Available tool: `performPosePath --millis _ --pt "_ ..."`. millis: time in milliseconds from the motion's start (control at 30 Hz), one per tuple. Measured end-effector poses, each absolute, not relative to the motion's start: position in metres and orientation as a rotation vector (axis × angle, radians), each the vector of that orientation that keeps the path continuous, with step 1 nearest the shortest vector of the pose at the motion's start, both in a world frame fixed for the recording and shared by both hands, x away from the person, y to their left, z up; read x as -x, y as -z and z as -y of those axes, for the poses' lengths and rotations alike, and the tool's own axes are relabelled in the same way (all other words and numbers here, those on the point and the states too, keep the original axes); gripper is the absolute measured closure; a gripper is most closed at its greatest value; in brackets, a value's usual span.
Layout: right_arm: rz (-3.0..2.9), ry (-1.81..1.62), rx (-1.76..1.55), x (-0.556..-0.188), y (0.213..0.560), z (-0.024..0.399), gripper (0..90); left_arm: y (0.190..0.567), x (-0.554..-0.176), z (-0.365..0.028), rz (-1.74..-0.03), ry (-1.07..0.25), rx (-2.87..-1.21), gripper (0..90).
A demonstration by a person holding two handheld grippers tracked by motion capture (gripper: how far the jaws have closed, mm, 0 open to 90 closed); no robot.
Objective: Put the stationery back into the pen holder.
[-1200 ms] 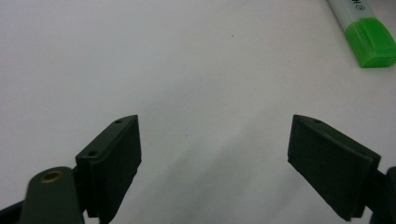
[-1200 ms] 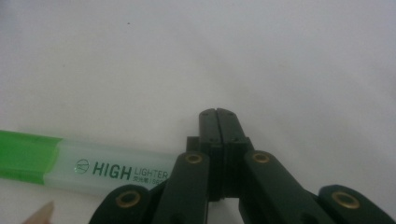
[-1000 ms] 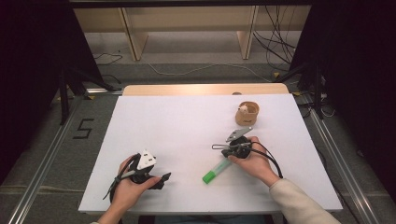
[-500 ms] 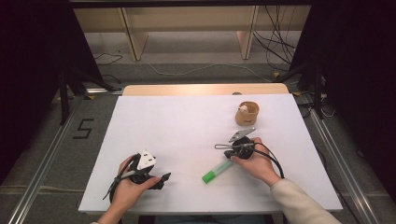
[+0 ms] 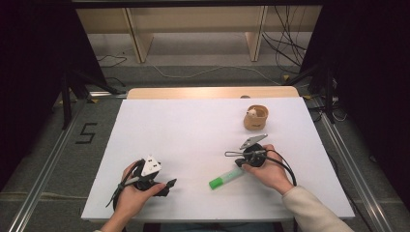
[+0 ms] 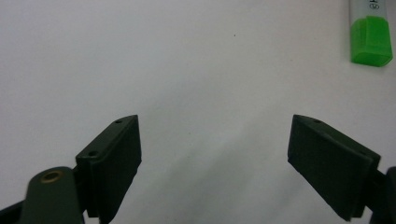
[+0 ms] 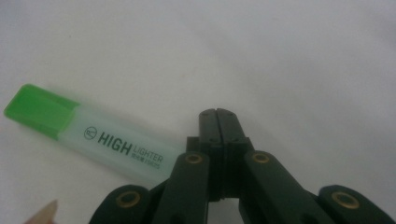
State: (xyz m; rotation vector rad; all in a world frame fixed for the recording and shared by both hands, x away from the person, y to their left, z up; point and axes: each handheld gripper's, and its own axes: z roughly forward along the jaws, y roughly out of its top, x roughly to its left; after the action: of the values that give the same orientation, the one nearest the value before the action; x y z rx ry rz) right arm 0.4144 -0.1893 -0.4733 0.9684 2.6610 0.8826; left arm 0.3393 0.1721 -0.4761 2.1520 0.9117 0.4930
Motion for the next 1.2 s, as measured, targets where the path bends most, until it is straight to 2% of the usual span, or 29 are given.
performPosePath --millis 1200 --pt "-2.739 -0.847 -0.942 -0.384 0.474 0.201 90.0 0.476 -0.339 -0.172 -0.912 -0.496 -2.149 17.6"
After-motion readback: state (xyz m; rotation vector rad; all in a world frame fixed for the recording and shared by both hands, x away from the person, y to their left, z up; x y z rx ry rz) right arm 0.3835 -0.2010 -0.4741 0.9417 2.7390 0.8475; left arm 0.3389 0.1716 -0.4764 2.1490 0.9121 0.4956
